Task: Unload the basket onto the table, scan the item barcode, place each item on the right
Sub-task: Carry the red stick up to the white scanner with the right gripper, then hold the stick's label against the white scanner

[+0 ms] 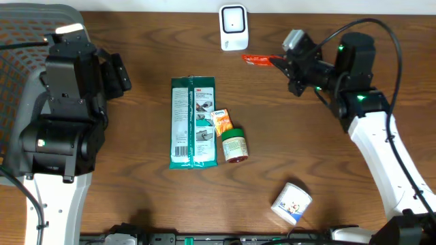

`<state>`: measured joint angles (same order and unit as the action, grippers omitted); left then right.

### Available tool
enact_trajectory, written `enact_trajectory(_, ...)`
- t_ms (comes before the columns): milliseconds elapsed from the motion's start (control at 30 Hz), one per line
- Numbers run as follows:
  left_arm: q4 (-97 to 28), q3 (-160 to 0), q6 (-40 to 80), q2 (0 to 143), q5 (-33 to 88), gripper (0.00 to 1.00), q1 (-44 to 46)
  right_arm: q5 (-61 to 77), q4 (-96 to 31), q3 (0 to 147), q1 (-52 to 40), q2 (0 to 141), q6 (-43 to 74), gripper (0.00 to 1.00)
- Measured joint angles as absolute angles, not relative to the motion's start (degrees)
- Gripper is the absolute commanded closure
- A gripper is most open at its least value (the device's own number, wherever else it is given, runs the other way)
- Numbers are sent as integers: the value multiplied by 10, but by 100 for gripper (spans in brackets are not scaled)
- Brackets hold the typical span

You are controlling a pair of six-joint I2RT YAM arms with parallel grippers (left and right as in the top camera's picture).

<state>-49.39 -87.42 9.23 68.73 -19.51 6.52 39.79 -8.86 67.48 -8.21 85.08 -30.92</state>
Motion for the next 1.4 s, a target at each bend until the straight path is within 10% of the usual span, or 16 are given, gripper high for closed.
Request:
enact_trajectory(633, -506, -874, 92, 687, -197, 9, 65, 134, 199, 676, -179, 962, -503, 99)
enact_trajectory(1000, -506, -874, 92, 688, -197, 9, 65, 119, 471, 677, -179, 1132, -487, 99)
enact_trajectory(1400, -506, -874, 92, 688, -197, 9, 65, 117, 480, 789, -177, 1279, -405, 99)
